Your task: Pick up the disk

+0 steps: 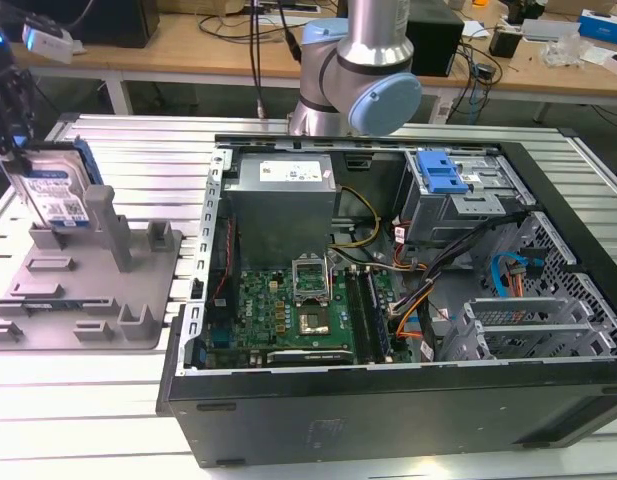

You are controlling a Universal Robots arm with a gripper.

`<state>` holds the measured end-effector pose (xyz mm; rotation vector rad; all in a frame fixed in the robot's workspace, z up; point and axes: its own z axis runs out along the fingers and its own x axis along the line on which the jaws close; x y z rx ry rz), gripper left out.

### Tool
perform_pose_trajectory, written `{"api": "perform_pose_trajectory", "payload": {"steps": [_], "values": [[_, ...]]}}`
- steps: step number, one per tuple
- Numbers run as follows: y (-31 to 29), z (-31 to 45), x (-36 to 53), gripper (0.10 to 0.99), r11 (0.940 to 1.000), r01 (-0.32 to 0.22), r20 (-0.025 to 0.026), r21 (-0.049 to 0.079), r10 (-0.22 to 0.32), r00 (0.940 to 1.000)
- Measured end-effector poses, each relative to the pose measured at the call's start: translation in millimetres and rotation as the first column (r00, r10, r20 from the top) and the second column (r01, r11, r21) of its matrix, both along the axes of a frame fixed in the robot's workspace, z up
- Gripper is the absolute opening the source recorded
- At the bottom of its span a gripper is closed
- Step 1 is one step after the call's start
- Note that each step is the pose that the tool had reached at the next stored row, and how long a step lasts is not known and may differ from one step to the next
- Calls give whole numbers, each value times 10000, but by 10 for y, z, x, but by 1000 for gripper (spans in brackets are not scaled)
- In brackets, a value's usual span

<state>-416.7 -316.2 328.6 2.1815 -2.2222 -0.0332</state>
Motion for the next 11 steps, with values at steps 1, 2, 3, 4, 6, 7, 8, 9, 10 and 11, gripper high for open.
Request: {"api": "perform_pose_trajectory", "payload": {"steps": [1, 2, 3, 4, 6, 7, 8, 9, 10, 11], "values": [[0, 46, 0, 365, 10000, 0, 0, 0, 0, 10000], [0, 101, 0, 365, 10000, 1, 1, 1, -1, 10000], [0, 194, 0, 365, 10000, 0, 1, 1, 0, 10000], [0, 241, 0, 365, 10000, 0, 0, 1, 0, 10000], [0, 334, 0, 365, 10000, 0, 1, 2, 0, 10000], [0, 429, 0, 365, 10000, 0, 1, 2, 0, 10000], [-1, 487, 0, 365, 10000, 0, 2, 2, 0, 10000], [-1, 531, 0, 365, 10000, 0, 0, 2, 0, 10000], [-2, 633, 0, 365, 10000, 0, 1, 3, 0, 10000], [-2, 685, 0, 365, 10000, 0, 0, 3, 0, 10000]]}}
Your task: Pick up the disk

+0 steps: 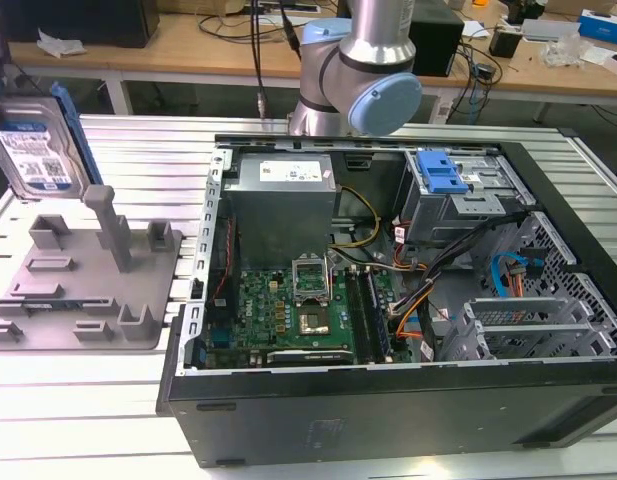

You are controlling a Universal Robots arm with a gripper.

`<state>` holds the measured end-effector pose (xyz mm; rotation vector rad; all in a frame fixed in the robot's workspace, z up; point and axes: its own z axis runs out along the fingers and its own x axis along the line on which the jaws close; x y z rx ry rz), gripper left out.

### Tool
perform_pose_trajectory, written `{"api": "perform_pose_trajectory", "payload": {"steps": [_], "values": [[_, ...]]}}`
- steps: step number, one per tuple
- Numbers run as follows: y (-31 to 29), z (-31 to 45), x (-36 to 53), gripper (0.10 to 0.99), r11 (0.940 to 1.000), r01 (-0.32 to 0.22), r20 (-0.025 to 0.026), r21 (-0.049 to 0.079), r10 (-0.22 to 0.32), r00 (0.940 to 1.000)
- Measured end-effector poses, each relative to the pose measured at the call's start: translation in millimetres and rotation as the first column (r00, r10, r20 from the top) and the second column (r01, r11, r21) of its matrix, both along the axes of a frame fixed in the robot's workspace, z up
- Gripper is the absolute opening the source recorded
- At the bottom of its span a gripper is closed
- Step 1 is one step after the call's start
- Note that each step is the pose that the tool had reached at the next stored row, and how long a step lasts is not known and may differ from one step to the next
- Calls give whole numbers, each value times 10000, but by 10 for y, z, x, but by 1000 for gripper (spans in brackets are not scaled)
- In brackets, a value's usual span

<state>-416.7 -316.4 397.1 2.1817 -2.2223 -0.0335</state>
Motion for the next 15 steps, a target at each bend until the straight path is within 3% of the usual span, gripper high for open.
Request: {"api": "perform_pose_trajectory", "payload": {"steps": [5, 11, 15], "values": [[-3, 307, 0, 365, 10000, 0, 0, 2, 0, 10000], [-10, 615, 0, 365, 10000, 0, 0, 6, 0, 10000], [-27, 934, 3, 365, 10000, 0, -1, 20, 0, 10000]]}}
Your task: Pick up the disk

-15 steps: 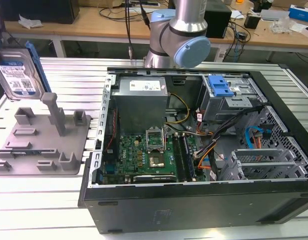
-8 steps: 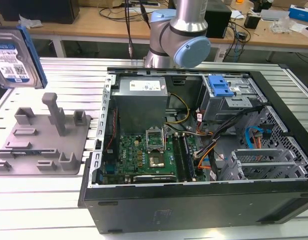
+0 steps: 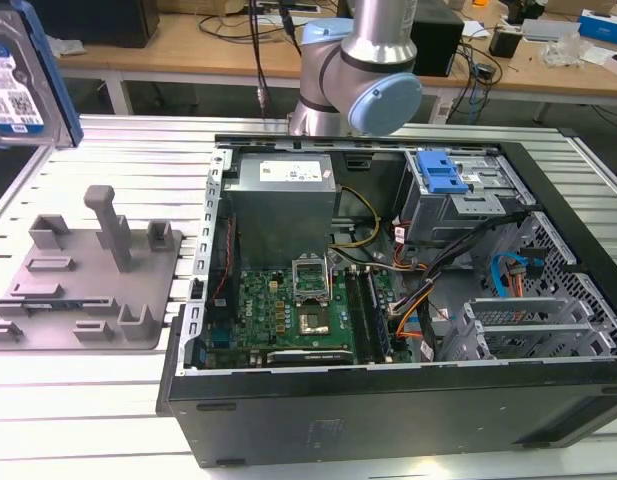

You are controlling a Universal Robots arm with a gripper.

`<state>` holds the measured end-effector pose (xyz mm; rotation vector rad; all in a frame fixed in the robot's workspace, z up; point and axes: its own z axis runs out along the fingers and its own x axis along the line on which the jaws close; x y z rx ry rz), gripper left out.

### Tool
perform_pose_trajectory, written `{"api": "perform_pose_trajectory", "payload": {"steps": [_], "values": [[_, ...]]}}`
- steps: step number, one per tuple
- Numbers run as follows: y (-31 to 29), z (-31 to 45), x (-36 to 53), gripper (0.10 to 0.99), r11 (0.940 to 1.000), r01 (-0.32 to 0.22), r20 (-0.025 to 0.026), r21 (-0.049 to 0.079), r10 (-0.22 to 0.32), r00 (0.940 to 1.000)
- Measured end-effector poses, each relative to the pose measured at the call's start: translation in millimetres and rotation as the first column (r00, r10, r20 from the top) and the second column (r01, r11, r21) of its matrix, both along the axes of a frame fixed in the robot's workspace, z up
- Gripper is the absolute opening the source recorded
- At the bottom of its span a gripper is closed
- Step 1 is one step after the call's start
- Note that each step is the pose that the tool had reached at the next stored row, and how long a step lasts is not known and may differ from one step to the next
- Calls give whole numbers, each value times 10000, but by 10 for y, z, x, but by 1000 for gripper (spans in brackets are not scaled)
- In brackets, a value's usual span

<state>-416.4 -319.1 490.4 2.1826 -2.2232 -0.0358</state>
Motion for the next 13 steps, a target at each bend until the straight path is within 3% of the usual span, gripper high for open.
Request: {"api": "perform_pose_trajectory", "payload": {"steps": [1, 13], "values": [[-5, 84, 0, 365, 10000, 1, 1, 17, -1, 10000], [-5, 89, 0, 365, 10000, 0, 1, 35, 0, 10000]]}}
